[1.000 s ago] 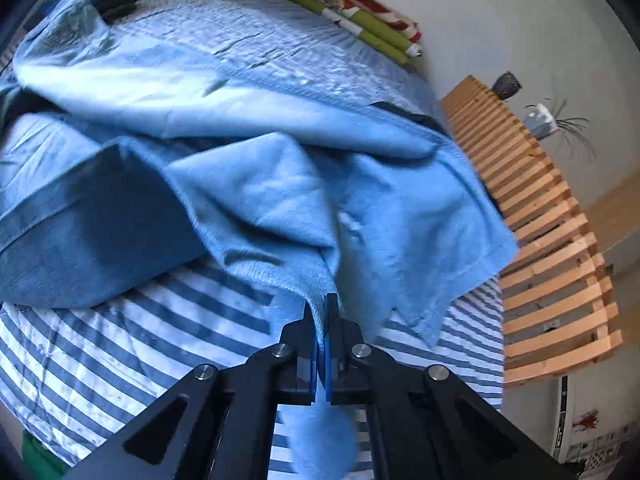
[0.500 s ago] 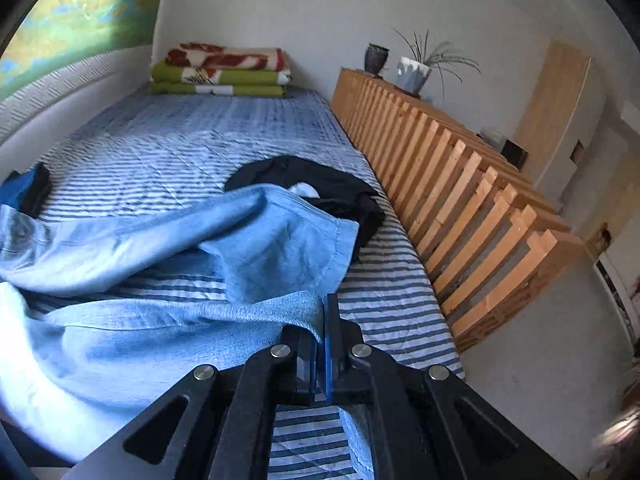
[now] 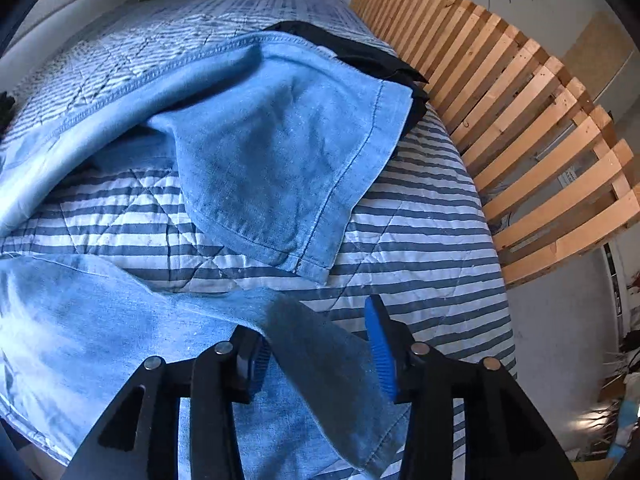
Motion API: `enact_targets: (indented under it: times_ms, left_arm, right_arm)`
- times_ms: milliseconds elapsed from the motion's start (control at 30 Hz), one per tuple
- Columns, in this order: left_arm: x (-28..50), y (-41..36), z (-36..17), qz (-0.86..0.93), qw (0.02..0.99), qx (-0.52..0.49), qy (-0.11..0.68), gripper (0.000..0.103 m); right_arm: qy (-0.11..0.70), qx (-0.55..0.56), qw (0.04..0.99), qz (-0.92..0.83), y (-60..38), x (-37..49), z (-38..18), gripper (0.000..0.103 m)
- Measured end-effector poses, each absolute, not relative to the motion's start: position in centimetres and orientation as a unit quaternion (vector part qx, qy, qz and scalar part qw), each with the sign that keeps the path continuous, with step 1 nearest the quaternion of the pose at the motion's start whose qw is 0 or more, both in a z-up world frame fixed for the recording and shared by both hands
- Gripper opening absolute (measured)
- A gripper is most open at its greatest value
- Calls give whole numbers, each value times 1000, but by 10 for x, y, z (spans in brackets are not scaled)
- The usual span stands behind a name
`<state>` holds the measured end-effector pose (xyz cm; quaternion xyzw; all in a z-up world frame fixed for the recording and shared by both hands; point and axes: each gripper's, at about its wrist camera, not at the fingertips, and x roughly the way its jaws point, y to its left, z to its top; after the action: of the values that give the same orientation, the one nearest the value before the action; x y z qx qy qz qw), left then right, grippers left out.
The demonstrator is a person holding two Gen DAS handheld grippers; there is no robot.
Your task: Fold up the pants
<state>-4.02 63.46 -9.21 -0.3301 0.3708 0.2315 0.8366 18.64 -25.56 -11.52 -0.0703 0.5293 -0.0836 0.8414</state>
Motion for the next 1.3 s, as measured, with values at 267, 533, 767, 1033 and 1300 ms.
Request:
enact_targets:
  times_ms: [267,533,767,1033,1300]
  left_arm:
    - [33,550,-71,139,869,-271,389,24]
    - [94,458,-74,59,873,-247,417,24]
    - [101,430,-74,38,874,-225,429,24]
    - [105,430,-88,33,868,-232,439,24]
    - [112,418,-103,27,858,-239,454,24]
  right_arm:
    - [497,8,866,-58,-295,164,-95,59]
    - [511,-53,857,-35,-263,214,-89,61]
    - [533,-180,826,-11,-241,202,-102,61]
    - [518,-28,854,-34,-334,127,-106,61]
    - [572,1,820,3,-326,112,-156,29]
